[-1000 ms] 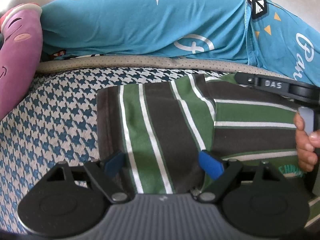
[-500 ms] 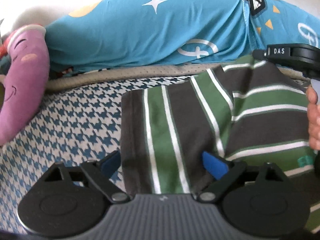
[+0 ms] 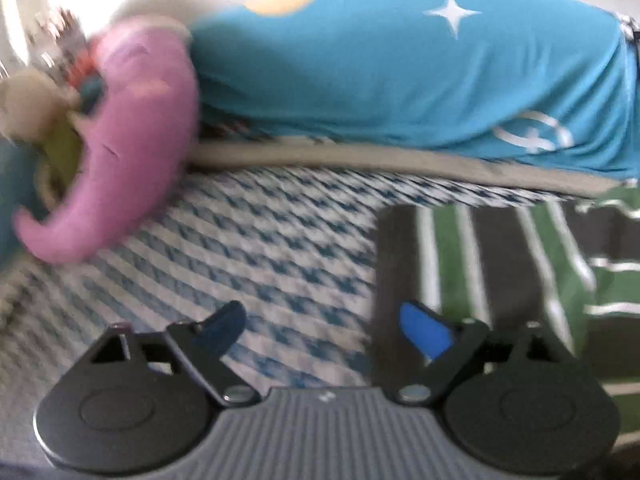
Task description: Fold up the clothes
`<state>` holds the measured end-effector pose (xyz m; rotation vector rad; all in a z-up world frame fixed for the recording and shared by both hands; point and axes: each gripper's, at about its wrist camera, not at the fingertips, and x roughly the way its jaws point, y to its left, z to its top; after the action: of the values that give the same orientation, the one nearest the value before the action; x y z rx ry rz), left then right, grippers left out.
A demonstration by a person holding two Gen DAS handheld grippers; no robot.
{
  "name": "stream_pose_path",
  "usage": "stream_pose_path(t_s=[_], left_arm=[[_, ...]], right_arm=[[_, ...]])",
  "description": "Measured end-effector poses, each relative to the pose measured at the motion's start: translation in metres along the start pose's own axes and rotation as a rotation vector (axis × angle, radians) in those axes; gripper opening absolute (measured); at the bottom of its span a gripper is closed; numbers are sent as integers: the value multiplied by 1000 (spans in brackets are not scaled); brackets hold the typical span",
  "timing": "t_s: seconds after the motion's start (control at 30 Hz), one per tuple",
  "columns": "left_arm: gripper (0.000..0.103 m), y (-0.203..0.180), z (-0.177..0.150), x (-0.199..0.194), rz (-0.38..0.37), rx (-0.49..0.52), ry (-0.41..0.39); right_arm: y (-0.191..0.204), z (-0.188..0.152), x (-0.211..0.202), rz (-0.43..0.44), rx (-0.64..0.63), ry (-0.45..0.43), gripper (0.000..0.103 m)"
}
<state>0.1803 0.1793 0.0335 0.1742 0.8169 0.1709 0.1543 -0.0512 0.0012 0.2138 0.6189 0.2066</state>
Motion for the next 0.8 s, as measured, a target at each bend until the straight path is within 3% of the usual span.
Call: stream_pose_path(t_s=[0.23, 0.47, 0.63, 0.8], left_arm=[[91, 9, 11, -22, -227, -111, 28], [93, 14, 10, -59, -378, -149, 18], [95, 21, 0, -85, -434, -171, 28], [100, 33, -16, -113, -401, -141, -21]], right_arm=[[47, -14, -31, 62, -80, 55, 47], [72, -55, -73, 111, -170, 114, 16], [93, -85, -101, 192, -186, 128, 11], [121, -116, -117, 319, -282, 141, 11]])
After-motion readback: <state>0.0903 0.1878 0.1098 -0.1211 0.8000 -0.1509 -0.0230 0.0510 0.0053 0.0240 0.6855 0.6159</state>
